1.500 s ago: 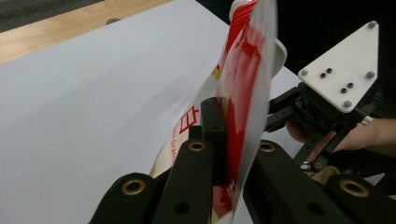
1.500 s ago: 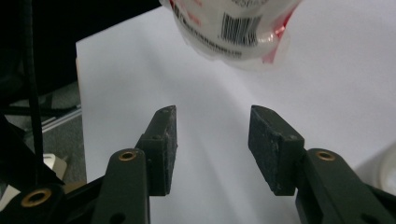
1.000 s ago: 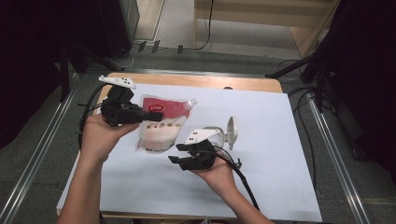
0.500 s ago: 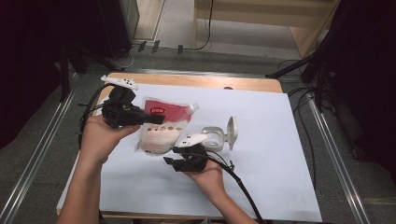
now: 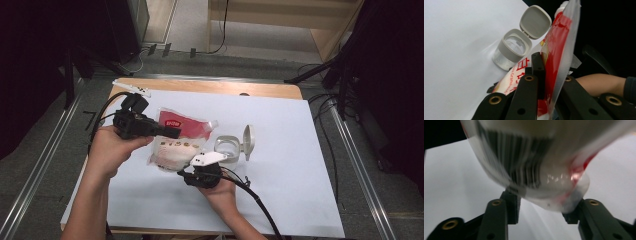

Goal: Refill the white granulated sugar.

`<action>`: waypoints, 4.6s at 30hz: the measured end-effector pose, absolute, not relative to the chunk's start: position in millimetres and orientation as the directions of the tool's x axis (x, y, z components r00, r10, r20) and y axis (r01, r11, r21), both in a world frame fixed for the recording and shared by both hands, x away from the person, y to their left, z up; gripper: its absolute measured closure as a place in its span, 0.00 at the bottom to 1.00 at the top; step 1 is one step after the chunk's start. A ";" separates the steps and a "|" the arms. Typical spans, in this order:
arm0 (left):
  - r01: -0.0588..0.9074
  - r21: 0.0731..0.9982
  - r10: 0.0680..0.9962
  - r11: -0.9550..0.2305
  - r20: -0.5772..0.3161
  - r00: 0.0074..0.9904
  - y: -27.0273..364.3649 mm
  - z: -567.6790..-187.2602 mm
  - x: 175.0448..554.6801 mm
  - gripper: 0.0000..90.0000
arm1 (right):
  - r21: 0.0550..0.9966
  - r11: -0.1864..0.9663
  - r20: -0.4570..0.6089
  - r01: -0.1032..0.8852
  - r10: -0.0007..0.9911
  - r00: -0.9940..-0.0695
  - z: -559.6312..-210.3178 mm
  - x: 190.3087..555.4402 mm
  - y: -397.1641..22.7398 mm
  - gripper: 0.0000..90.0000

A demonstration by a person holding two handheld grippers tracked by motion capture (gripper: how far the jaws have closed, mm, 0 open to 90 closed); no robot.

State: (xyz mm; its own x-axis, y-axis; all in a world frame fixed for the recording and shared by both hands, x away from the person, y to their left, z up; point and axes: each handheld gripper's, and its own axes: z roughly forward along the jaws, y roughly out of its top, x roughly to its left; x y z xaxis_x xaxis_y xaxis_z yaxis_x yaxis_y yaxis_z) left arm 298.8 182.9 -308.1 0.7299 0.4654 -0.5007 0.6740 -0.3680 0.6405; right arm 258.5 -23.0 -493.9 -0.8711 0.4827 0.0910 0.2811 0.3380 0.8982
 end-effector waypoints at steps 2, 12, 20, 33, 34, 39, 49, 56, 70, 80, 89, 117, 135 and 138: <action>0.669 0.647 0.477 -0.365 -0.487 0.731 181.5 -307.6 299.0 1.00 | 0.901 0.341 0.082 0.267 0.471 -0.878 -493.6 256.6 -23.8 0.67; 0.615 0.648 0.491 -0.449 -0.396 0.776 166.0 -319.3 303.3 0.91 | 0.901 0.362 0.076 0.240 0.412 -0.908 -482.4 244.0 -25.4 0.69; 0.600 0.621 0.523 -0.504 -0.333 0.784 159.8 -327.3 305.8 0.89 | 0.890 0.326 0.190 0.319 0.371 -0.909 -477.8 245.3 -31.8 0.70; 0.722 0.545 0.515 -0.426 -0.510 0.689 161.2 -330.8 310.5 1.00 | 0.891 0.305 0.218 0.336 0.363 -0.906 -477.1 245.0 -32.5 0.68; 0.731 0.541 0.512 -0.416 -0.525 0.680 161.0 -330.5 310.3 1.00 | 0.896 0.304 0.202 0.323 0.369 -0.907 -478.1 245.0 -32.1 0.67; 0.750 0.533 0.487 -0.392 -0.572 0.660 159.9 -328.0 308.7 1.00 | 0.899 0.313 0.160 0.305 0.414 -0.896 -486.0 246.5 -29.3 0.65; 0.798 0.468 0.553 -0.380 -0.577 0.601 146.8 -347.2 316.3 1.00 | 0.902 0.380 -0.011 0.207 0.498 -0.867 -488.9 231.7 -19.8 0.57; 0.722 0.552 0.510 -0.418 -0.515 0.689 136.7 -337.2 309.7 0.85 | 0.900 0.307 0.155 0.309 0.438 -0.886 -483.2 229.4 -23.9 0.64; 0.667 0.560 0.493 -0.491 -0.453 0.743 130.3 -333.7 303.9 0.78 | 0.858 0.123 0.439 0.499 0.328 -0.836 -469.1 223.8 -34.4 0.64; 0.709 0.526 0.525 -0.469 -0.480 0.703 129.1 -333.5 303.7 0.96 | 0.872 0.176 0.371 0.457 0.373 -0.851 -460.3 220.6 -34.3 0.63; 0.732 0.517 0.574 -0.444 -0.464 0.675 119.8 -332.6 300.4 0.94 | 0.872 0.232 0.292 0.431 0.460 -0.839 -456.1 217.8 -25.5 0.57; 0.752 0.540 0.569 -0.378 -0.505 0.649 125.8 -326.6 298.5 0.99 | 0.861 0.187 0.342 0.473 0.476 -0.810 -453.8 212.7 -25.0 0.57; 0.708 0.530 0.520 -0.466 -0.483 0.704 131.4 -326.1 300.1 0.89 | 0.836 0.171 0.435 0.522 0.373 -0.819 -455.6 216.8 -24.6 0.70; 0.704 0.541 0.521 -0.460 -0.477 0.707 131.6 -324.9 300.2 0.89 | 0.834 0.158 0.449 0.529 0.363 -0.816 -453.2 216.6 -25.5 0.70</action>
State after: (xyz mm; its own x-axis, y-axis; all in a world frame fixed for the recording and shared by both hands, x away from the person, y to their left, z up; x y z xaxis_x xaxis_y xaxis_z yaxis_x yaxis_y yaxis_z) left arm 300.2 131.6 -324.9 0.7075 0.5212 -0.4773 0.7040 -0.4603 0.5409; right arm 216.6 -25.5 -453.2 -0.8164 0.3628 0.4492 0.5290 0.1579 0.8338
